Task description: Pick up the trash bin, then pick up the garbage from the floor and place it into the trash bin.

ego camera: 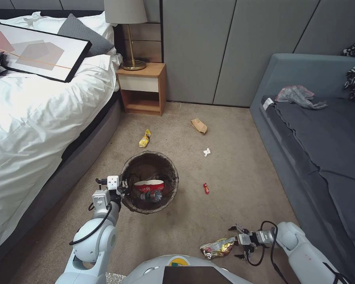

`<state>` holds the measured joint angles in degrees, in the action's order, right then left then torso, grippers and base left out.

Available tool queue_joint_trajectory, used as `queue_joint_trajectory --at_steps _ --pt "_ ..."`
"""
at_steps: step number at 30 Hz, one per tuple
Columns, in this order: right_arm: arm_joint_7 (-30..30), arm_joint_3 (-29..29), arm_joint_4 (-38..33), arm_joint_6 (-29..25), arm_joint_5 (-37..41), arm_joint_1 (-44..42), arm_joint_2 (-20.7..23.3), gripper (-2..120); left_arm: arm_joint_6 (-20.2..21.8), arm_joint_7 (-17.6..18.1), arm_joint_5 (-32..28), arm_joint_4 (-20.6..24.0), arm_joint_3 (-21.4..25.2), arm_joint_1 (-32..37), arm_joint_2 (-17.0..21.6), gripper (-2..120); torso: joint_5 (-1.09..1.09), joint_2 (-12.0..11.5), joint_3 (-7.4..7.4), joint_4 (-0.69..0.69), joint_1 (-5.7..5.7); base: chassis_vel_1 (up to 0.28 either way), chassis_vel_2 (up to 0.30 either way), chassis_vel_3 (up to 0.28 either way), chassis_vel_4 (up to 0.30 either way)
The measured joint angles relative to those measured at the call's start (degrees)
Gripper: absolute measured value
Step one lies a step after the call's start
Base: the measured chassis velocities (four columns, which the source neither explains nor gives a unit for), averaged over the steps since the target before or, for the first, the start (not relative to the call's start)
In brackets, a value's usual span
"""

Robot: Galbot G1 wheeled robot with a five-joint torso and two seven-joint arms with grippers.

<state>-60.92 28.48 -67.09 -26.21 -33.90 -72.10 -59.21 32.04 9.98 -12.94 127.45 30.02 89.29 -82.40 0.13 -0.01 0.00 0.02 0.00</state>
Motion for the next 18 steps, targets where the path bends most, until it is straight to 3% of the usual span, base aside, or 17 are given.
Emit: queue_joint_trajectory --at_steps 4,8,15,18 --pt "0.0 0.0 0.0 0.0 0.0 0.0 0.0 100 0.0 0.0 0.0 0.0 0.0 0.0 0.0 0 0.00 0.0 0.00 0.00 0.00 0.000 0.000 0.000 0.000" --pt "1.3 0.2 -3.0 1.0 2.4 -2.1 1.5 92 0.0 0.0 0.2 -0.2 -0.2 0.0 -0.1 0 0.10 0.0 -0.01 0.02 0.00 0.000 0.000 0.000 0.000" --pt "0.6 1.1 -4.9 1.1 3.4 -3.6 1.9 73 0.0 0.0 0.3 -0.3 -0.5 -0.1 -0.2 0 -0.03 0.0 -0.01 -0.03 0.01 0.000 0.000 0.000 0.000" --pt "0.0 1.8 -5.7 1.0 4.3 -4.0 2.3 59 -0.1 0.0 0.4 -0.1 -0.5 0.1 -0.2 0 -0.05 0.0 -0.01 -0.03 0.01 0.000 0.000 0.000 0.000"
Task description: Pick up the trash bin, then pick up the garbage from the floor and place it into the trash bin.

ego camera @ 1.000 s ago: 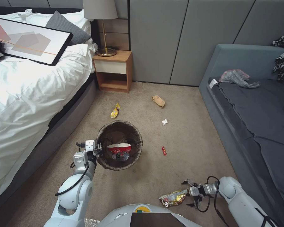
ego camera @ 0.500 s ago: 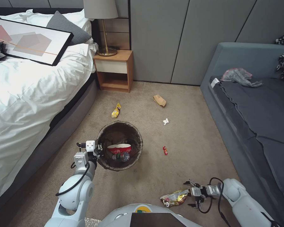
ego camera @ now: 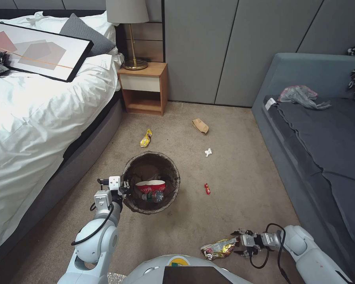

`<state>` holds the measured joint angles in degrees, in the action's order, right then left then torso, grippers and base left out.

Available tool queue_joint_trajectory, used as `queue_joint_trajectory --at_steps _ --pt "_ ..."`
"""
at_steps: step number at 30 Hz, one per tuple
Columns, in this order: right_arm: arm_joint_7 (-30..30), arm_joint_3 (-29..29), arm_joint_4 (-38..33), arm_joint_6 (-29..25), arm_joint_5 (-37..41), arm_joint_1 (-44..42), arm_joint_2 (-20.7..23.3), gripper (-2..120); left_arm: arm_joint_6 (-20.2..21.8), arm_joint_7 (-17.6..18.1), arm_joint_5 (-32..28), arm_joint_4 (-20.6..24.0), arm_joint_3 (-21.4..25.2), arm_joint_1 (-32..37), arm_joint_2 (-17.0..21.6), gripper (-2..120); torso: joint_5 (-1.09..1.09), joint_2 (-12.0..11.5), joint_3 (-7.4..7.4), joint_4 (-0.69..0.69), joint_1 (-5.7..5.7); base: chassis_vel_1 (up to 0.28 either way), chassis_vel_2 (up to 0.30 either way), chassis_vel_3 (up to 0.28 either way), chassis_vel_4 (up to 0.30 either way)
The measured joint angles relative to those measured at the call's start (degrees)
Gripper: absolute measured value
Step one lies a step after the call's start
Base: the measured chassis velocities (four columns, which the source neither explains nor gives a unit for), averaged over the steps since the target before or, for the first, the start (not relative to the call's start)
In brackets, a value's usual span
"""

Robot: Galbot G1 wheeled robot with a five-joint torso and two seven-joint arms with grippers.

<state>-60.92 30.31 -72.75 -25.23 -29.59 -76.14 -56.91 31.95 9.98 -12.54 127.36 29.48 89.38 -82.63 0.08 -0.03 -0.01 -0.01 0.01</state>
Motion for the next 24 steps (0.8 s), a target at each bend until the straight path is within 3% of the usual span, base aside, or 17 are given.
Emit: queue_joint_trajectory --at_steps 5,10,11,16,24 --pt "0.0 0.7 -0.3 -0.4 0.5 -0.2 0.3 39 -0.1 0.0 0.4 0.0 -0.3 0.1 -0.3 0 -0.03 0.0 0.01 0.03 0.00 0.000 0.000 0.000 0.000" --pt "-0.1 0.8 -0.3 -0.5 0.6 -0.2 0.3 28 -0.1 0.0 0.4 0.0 -0.4 0.2 -0.4 0 -0.06 0.0 0.01 0.02 0.00 0.000 0.000 0.000 0.000" --pt "-0.2 0.9 -0.1 -0.6 0.6 -0.2 0.2 18 -0.1 0.0 0.5 0.2 -0.5 0.2 -0.4 0 -0.06 0.0 0.01 0.01 0.00 0.000 0.000 0.000 0.000" --pt "-0.3 0.9 0.4 -0.7 0.7 0.1 0.1 0 -0.1 0.0 0.5 0.5 -0.3 0.3 -0.4 0 -0.08 0.0 0.01 0.01 0.00 0.000 0.000 0.000 0.000" --pt "-0.2 0.9 1.2 -0.7 1.3 0.5 0.2 0 -0.1 0.0 0.3 0.5 -0.3 0.0 -0.3 0 -0.09 0.0 0.01 0.01 0.00 0.000 0.000 0.000 0.000"
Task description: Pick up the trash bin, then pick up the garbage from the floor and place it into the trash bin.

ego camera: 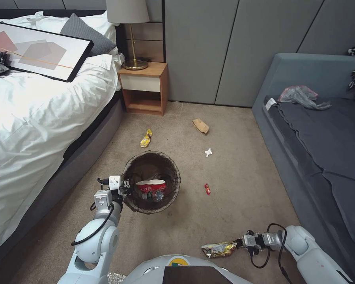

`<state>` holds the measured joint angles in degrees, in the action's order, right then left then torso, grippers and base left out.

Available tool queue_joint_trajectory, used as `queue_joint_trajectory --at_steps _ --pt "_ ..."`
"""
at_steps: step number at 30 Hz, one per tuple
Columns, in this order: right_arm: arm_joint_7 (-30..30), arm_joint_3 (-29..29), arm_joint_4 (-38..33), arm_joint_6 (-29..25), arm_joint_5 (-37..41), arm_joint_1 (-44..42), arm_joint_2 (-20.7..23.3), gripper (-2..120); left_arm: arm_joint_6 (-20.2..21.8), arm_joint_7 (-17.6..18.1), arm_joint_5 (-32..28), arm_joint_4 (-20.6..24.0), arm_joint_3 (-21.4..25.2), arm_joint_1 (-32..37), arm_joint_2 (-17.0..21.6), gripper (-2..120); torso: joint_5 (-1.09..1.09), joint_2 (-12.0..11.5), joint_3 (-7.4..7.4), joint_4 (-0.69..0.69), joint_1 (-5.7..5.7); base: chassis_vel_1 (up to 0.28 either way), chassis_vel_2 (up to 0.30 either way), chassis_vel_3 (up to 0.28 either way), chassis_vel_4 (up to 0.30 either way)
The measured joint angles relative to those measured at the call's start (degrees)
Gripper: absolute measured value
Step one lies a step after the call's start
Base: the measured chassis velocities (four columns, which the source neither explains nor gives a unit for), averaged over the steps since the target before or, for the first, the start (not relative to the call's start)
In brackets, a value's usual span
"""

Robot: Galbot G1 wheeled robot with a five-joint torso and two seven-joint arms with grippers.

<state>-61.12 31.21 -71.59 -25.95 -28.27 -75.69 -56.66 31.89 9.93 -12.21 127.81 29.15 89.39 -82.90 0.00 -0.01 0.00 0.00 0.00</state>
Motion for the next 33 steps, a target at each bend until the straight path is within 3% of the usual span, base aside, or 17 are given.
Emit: queue_joint_trajectory --at_steps 4,8,11,16,20,21,24,25,28,33 --pt "0.8 -0.1 0.0 -0.1 0.9 0.0 0.0 0 0.0 0.0 0.0 0.0 0.0 0.0 0.0 0 0.00 0.0 0.00 0.00 0.00 0.000 0.000 0.000 0.000" --pt "5.2 0.2 -1.9 -0.2 8.2 -0.7 -0.5 0 0.0 0.0 -0.2 -0.4 0.1 -0.1 0.1 0 0.00 0.0 0.00 0.00 0.00 0.000 0.000 0.000 0.000" --pt "12.7 1.3 -5.8 0.3 19.7 -2.0 -2.1 0 0.0 0.0 -0.4 -0.6 0.1 -0.1 0.1 0 0.00 0.0 0.00 0.01 0.00 0.000 0.000 0.000 0.000" --pt "18.8 1.9 -9.8 1.0 29.7 -3.0 -3.6 0 0.0 0.0 -0.6 -0.7 0.2 -0.1 0.3 0 -0.01 0.0 0.01 0.00 0.00 0.000 0.000 0.000 0.000" --pt "26.0 1.0 -20.3 1.9 42.5 -4.9 -5.2 0 0.1 0.0 -0.8 -0.7 0.2 0.0 0.5 0 -0.01 0.0 0.00 0.00 0.00 0.000 0.000 0.000 0.000" --pt "26.0 1.0 -20.3 1.9 42.5 -4.9 -5.2 0 0.1 0.0 -0.8 -0.7 0.2 0.0 0.5 0 -0.01 0.0 0.00 0.00 0.00 0.000 0.000 0.000 0.000" --pt "29.5 -0.1 -31.4 3.5 49.5 -5.8 -6.3 0 0.1 0.0 -1.0 -0.8 -0.1 0.1 0.6 0 -0.02 0.0 0.00 0.01 0.00 0.000 0.000 0.000 0.000" --pt "29.5 -0.1 -31.4 3.5 49.5 -5.8 -6.3 0 0.1 0.0 -1.0 -0.8 -0.1 0.1 0.6 0 -0.02 0.0 0.00 0.01 0.00 0.000 0.000 0.000 0.000" --pt "31.3 -3.3 -41.2 5.6 53.1 -6.0 -6.6 0 0.4 0.0 -1.1 -0.8 -0.5 0.1 0.7 0 -0.02 0.0 0.00 0.01 0.00 0.000 0.000 0.000 0.000" --pt "32.2 -7.3 -47.5 7.8 53.2 -6.0 -5.4 0 0.6 0.1 -1.3 -0.8 -0.9 0.3 0.9 0 -0.02 0.0 0.00 0.00 0.00 0.000 0.000 0.000 0.000"
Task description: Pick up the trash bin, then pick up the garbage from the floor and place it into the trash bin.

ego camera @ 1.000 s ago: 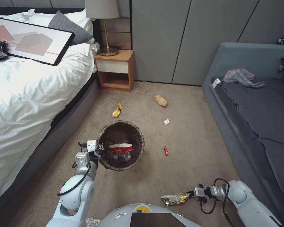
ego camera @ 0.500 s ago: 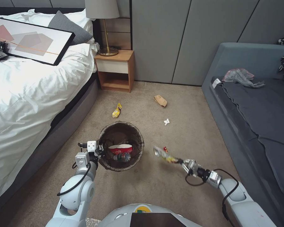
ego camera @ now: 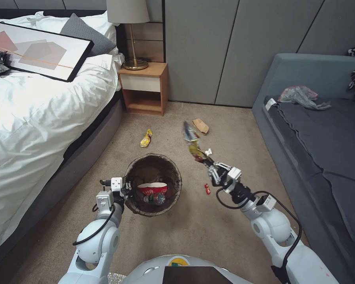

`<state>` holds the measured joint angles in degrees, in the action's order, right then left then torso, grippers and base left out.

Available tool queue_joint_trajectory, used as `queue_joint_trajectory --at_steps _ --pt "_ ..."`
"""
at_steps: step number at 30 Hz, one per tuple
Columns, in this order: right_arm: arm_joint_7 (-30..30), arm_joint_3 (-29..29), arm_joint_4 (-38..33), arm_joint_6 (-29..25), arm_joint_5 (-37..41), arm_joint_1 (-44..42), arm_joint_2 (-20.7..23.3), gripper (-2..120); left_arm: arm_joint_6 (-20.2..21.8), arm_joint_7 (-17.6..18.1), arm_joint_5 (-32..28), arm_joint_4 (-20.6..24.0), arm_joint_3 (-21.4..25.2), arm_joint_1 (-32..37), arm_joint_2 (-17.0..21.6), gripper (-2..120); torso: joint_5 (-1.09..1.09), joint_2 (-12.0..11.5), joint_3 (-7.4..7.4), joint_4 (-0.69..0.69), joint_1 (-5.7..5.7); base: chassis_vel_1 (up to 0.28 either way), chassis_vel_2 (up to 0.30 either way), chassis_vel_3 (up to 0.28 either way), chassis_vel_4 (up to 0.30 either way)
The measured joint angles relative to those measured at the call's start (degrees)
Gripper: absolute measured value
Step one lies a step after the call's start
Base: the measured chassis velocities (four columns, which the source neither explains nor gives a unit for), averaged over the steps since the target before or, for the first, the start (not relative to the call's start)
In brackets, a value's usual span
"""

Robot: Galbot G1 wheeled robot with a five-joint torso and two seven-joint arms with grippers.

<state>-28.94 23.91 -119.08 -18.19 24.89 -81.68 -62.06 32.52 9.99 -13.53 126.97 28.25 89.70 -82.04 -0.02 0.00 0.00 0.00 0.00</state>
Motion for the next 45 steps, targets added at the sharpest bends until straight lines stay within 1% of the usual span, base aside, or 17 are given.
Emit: queue_joint_trajectory --at_steps 7,8,14,16,17,20,22,24,26,31,34,36,37,38,40,42,45 --pt "0.8 -4.3 -2.7 1.8 -1.2 0.7 2.3 0 0.6 0.3 -0.8 0.2 -0.6 0.2 0.0 0 0.01 0.0 0.00 0.00 0.00 0.000 0.000 0.000 0.000" --pt "2.5 -8.3 -3.9 3.5 -1.2 1.5 4.7 0 1.2 0.6 -1.7 0.6 -1.3 0.4 -0.1 0 0.01 0.0 0.00 0.00 0.00 0.000 0.000 0.000 0.000" --pt "4.8 -12.5 -4.2 5.8 -0.2 2.8 6.9 0 2.2 1.1 -3.2 1.2 -2.0 0.7 -0.1 0 0.02 0.0 0.00 0.01 0.00 0.000 0.000 0.000 0.000" --pt "7.4 -18.6 -2.2 8.2 0.5 5.1 8.9 0 3.6 1.8 -5.5 2.5 -3.1 1.1 -0.4 0 0.02 0.0 0.00 0.00 0.00 0.000 0.000 0.000 0.000" --pt "7.4 -18.6 -2.2 8.2 0.5 5.1 8.9 0 3.6 1.8 -5.5 2.5 -3.1 1.1 -0.4 0 0.02 0.0 0.00 0.00 0.00 0.000 0.000 0.000 0.000" --pt "8.6 -23.1 1.3 9.2 0.3 7.1 8.7 0 4.2 2.0 -6.1 3.2 -3.4 1.4 -0.4 0 0.02 0.0 0.00 0.00 0.00 0.000 0.000 0.000 0.000" --pt "8.7 -23.9 2.2 9.2 0.1 7.6 8.5 0 4.2 2.0 -6.2 3.3 -3.4 1.5 -0.4 0 0.02 0.0 0.00 0.00 0.00 0.000 0.000 0.000 0.000" --pt "8.8 -26.1 5.7 9.4 -0.7 9.0 7.6 0 4.4 2.0 -6.3 4.0 -3.7 1.9 -0.5 0 0.02 0.0 -0.01 0.01 0.00 0.000 0.000 0.000 0.000" --pt "8.8 -26.3 6.2 9.4 -0.9 9.2 7.5 0 4.4 2.0 -6.3 4.1 -3.7 2.0 -0.5 0 0.02 0.0 -0.01 0.01 0.00 0.000 0.000 0.000 0.000" --pt "8.7 -27.1 11.1 8.4 -2.2 9.7 6.5 0 4.6 2.1 -6.5 4.5 -3.3 2.1 -0.4 0 0.02 0.0 0.00 0.00 0.00 0.000 0.000 0.000 0.000" --pt "8.7 -26.8 11.5 8.4 -2.6 9.6 6.4 2 4.6 2.1 -6.7 4.5 -3.2 2.0 -0.4 0 0.02 0.0 -0.01 0.00 0.00 0.000 0.000 0.000 0.000" --pt "8.6 -26.5 11.6 8.5 -3.0 9.5 6.3 6 4.6 2.1 -6.7 4.5 -3.2 1.9 -0.4 0 0.02 0.0 -0.01 0.00 0.00 0.000 0.000 0.000 0.000" --pt "8.5 -26.0 11.6 8.6 -3.5 9.2 6.2 14 4.6 2.1 -6.9 4.5 -3.2 1.8 -0.3 0 0.02 0.0 0.00 0.00 0.00 0.000 0.000 0.000 0.000" --pt "8.5 -26.0 11.6 8.6 -3.5 9.2 6.2 14 4.6 2.1 -6.9 4.5 -3.2 1.8 -0.3 0 0.02 0.0 0.00 0.00 0.00 0.000 0.000 0.000 0.000" --pt "8.0 -25.0 11.6 8.4 -4.0 8.4 6.4 25 4.7 2.1 -7.3 4.3 -2.8 1.6 -0.2 0 0.02 0.0 -0.01 0.00 0.00 0.000 0.000 0.000 0.000" --pt "7.8 -24.6 11.6 8.4 -4.3 8.1 6.4 28 4.7 2.1 -7.4 4.3 -2.5 1.5 -0.1 0 0.02 0.0 -0.01 0.00 0.00 0.000 0.000 0.000 0.000" --pt "7.1 -23.7 11.5 8.0 -4.8 7.0 6.5 41 4.7 2.1 -7.8 4.0 -2.3 1.2 0.0 0 0.02 0.0 0.00 0.00 0.00 0.000 0.000 0.000 0.000"
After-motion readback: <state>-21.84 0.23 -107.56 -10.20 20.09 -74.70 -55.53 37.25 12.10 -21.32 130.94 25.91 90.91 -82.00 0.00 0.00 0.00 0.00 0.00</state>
